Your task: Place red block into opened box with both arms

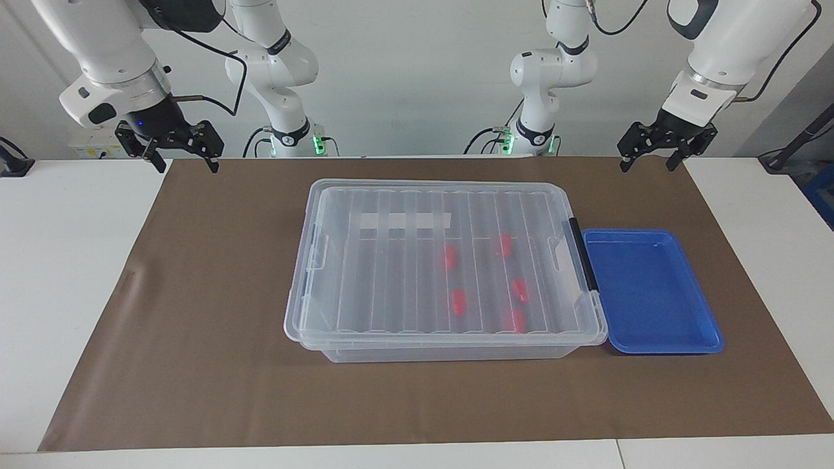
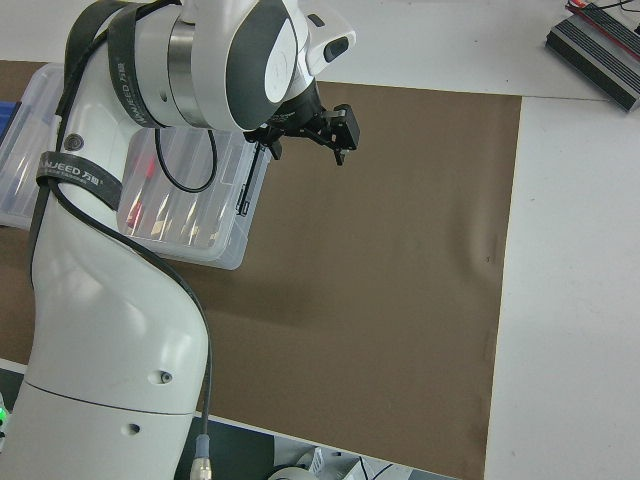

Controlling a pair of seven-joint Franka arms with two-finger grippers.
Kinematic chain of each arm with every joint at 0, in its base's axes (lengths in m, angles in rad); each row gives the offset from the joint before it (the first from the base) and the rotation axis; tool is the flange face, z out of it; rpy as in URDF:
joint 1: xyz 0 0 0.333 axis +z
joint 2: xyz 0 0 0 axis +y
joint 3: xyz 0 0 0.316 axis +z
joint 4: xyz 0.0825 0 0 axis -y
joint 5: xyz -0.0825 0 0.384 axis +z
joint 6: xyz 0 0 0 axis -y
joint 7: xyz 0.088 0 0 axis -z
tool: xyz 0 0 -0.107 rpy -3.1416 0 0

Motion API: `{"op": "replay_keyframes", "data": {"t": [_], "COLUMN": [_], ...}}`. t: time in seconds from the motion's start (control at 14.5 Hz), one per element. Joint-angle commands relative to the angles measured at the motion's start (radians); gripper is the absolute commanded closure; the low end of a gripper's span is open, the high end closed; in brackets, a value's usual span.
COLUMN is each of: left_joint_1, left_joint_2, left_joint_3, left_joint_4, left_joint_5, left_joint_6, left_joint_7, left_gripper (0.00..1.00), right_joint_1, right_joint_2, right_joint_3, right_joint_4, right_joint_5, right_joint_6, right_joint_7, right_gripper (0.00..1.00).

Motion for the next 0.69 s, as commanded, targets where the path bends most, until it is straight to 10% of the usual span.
{"op": "replay_keyframes", "data": {"t": [0.0,0.62], "left_joint_1": [-0.011,-0.011], "left_joint_2": [-0.010,-0.011], "left_joint_3": [0.010,0.010], "left_joint_4": [-0.005,-0.006], "left_joint_5": [-0.012,-0.012], "left_joint_6": [0.007,0.007], "left_joint_7": [0.002,0.002], "left_gripper": [0.00,0.00], "right_joint_1": [-0.004,-0.001], "right_joint_2": [-0.007,-0.007], "right_joint_3": [0.003,0.006], "right_joint_4": [-0.004,-0.007], "right_joint_5": [-0.002,0.001], "right_joint_6": [0.014,0.020], "right_joint_7": [0.000,0.015], "right_gripper": [0.00,0.00]}}
